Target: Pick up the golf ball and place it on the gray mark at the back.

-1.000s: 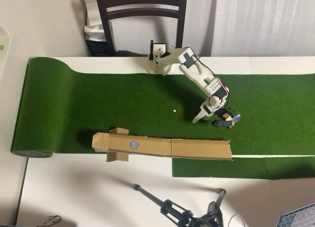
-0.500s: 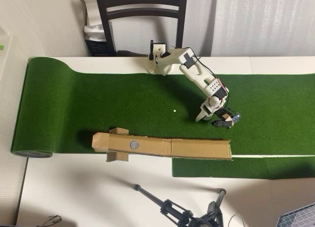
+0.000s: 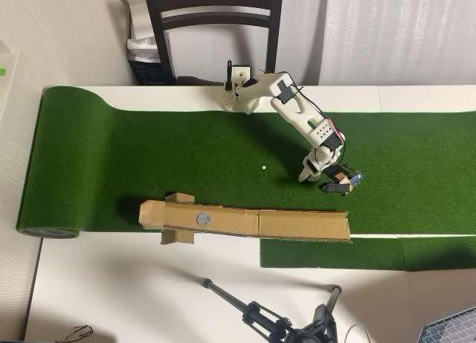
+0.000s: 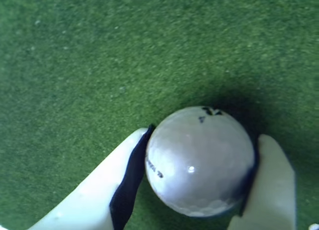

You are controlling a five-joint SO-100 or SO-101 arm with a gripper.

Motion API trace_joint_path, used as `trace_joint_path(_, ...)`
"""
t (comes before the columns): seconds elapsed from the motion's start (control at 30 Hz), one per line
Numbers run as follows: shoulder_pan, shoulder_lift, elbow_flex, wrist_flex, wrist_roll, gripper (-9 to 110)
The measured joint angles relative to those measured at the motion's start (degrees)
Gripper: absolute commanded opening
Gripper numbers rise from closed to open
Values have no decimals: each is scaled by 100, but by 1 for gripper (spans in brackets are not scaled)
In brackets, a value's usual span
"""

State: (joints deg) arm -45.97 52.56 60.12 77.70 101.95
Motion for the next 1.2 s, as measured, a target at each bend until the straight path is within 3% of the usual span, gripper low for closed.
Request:
trace_joint_path(0.5, 62, -9, -132, 0, 0, 24)
trace_joint_path(1.03, 1037, -35, -2936, 1248, -26, 24)
trace_joint_path(1.2, 1617, -35, -3647, 1362, -466, 24)
